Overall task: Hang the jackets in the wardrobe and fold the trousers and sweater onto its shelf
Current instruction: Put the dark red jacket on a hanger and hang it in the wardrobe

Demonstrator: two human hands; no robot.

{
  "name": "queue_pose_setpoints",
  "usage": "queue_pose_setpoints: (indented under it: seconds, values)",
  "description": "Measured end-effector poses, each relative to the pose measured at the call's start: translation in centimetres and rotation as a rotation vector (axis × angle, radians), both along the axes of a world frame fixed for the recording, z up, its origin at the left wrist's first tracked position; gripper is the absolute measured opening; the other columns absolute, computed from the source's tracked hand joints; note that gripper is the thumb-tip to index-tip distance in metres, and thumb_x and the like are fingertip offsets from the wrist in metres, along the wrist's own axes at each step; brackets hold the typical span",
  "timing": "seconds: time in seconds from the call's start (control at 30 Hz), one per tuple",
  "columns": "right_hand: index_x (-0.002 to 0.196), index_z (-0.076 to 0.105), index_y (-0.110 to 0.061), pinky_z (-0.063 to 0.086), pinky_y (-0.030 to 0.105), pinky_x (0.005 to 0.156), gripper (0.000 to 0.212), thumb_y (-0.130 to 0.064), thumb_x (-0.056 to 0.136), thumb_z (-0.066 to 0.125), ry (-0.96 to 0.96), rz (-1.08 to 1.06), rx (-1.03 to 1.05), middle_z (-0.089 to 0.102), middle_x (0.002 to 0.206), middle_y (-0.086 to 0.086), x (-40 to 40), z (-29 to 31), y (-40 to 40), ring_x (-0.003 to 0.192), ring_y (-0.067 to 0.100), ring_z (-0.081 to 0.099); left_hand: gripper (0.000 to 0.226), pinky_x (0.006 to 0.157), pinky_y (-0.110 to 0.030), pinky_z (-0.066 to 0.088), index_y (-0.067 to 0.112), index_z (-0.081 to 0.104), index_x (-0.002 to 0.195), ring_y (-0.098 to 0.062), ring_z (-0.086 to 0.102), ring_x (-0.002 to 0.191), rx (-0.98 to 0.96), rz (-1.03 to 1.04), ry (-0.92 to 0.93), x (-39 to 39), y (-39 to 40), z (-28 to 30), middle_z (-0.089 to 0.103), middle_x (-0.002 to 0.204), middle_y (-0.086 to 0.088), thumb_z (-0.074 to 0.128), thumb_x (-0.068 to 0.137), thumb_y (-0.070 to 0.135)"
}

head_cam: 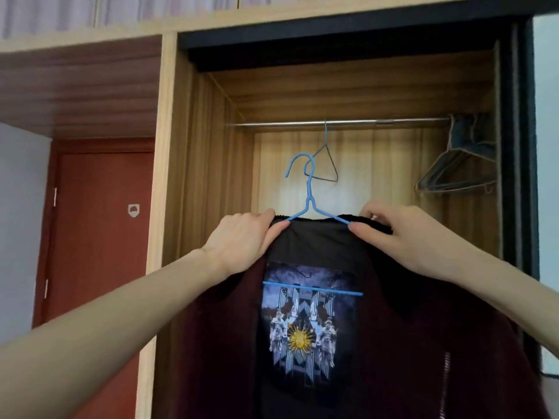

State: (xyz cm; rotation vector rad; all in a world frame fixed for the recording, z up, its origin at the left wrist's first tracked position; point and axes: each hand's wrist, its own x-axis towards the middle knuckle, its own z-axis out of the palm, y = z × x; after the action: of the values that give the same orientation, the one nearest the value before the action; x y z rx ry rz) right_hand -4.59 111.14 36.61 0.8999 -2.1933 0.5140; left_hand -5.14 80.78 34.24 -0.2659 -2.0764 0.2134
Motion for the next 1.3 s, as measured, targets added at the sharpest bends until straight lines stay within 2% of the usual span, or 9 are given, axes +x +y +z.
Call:
queue_pose_setpoints:
  seconds: [0.17, 0.3, 0.43, 0.63, 0.7, 0.77, 0.87, 0.97, 1.3]
  values:
    - [0.090, 0.065, -0.027, 0.052, 0.044, 0.078, 0.033, -0.057, 0.098, 0.053, 0.159, -0.141, 0.090, 0.064, 0.081, -0.004, -1.7, 6.8, -2.9, 0.085, 0.030, 0.061, 0.042, 0.066, -0.044, 0.041, 0.021, 0.037, 0.093, -0.046, 0.065, 0.087, 0.080, -0.002, 0.060, -3.0, -1.5, 5.4, 0.070, 0.090, -0.017, 0.023, 0.108, 0.057]
    - [0.076, 0.048, -0.035, 0.044, 0.042, 0.073, 0.035, -0.060, 0.100, 0.051, 0.282, -0.247, 0.134, 0.053, 0.077, -0.005, -3.0, 11.0, -6.0, 0.090, 0.033, 0.058, 0.045, 0.070, -0.046, 0.045, 0.018, 0.042, 0.092, -0.044, 0.064, 0.091, 0.134, -0.021, 0.080, -5.2, -3.9, 9.2, 0.069, 0.094, -0.016, 0.025, 0.109, 0.056]
    - [0.115, 0.059, -0.026, 0.038, 0.043, 0.071, 0.036, -0.058, 0.103, 0.046, 0.450, -0.388, 0.262, 0.057, 0.091, 0.010, -4.8, 13.7, -10.1, 0.099, 0.043, 0.065, 0.044, 0.073, -0.044, 0.043, 0.022, 0.043, 0.088, -0.043, 0.064, 0.099, 0.210, -0.062, 0.046, -7.7, -6.8, 11.9, 0.071, 0.100, -0.015, 0.026, 0.110, 0.056]
    - [0.117, 0.060, -0.021, 0.036, 0.040, 0.072, 0.034, -0.051, 0.105, 0.050, 0.457, -0.454, 0.234, 0.066, 0.111, 0.016, -7.8, 15.4, -15.9, 0.103, 0.043, 0.065, 0.047, 0.073, -0.039, 0.040, 0.022, 0.049, 0.082, -0.039, 0.063, 0.104, 0.310, -0.037, 0.009, -11.4, -10.8, 13.9, 0.071, 0.104, -0.012, 0.033, 0.109, 0.058]
    - [0.115, 0.061, -0.017, 0.037, 0.040, 0.072, 0.033, -0.047, 0.104, 0.053, 0.466, -0.497, 0.187, 0.066, 0.112, 0.016, -8.9, 15.7, -17.6, 0.103, 0.043, 0.065, 0.043, 0.082, -0.042, 0.044, 0.016, 0.057, 0.103, -0.040, 0.062, 0.113, 0.355, -0.013, -0.043, -12.4, -11.3, 14.6, 0.069, 0.117, -0.015, 0.037, 0.109, 0.054]
    - [0.115, 0.062, -0.014, 0.037, 0.040, 0.073, 0.031, -0.043, 0.104, 0.056, 0.446, -0.540, 0.146, 0.065, 0.114, 0.016, -10.0, 16.2, -18.9, 0.105, 0.043, 0.064, 0.041, 0.093, -0.044, 0.046, 0.011, 0.053, 0.123, -0.039, 0.058, 0.122, 0.351, 0.026, -0.110, -13.5, -11.2, 14.9, 0.062, 0.130, -0.017, 0.039, 0.110, 0.047]
    - [0.111, 0.062, -0.011, 0.038, 0.040, 0.073, 0.022, -0.032, 0.105, 0.055, 0.445, -0.605, 0.101, 0.064, 0.113, 0.015, -11.3, 17.3, -20.6, 0.100, 0.043, 0.063, 0.041, 0.101, -0.046, 0.045, 0.009, 0.048, 0.133, -0.038, 0.056, 0.127, 0.324, 0.046, -0.145, -14.9, -10.5, 14.8, 0.056, 0.137, -0.017, 0.039, 0.110, 0.042]
    - [0.101, 0.058, -0.012, 0.039, 0.040, 0.072, 0.014, -0.025, 0.106, 0.055, 0.477, -0.646, 0.082, 0.065, 0.109, 0.014, -12.3, 18.8, -22.2, 0.094, 0.041, 0.063, 0.039, 0.103, -0.046, 0.043, 0.012, 0.048, 0.134, -0.037, 0.055, 0.128, 0.332, 0.045, -0.127, -16.0, -10.2, 15.3, 0.058, 0.138, -0.015, 0.038, 0.110, 0.041]
    - [0.120, 0.064, -0.010, 0.041, 0.038, 0.074, 0.023, -0.012, 0.097, 0.064, 0.425, -0.674, -0.003, 0.065, 0.121, 0.012, -17.5, 21.6, -27.8, 0.109, 0.037, 0.067, 0.033, 0.092, -0.046, 0.043, 0.015, 0.057, 0.122, -0.035, 0.057, 0.118, 0.334, -0.038, 0.142, -18.2, -12.9, 17.4, 0.062, 0.127, -0.010, 0.038, 0.108, 0.039]
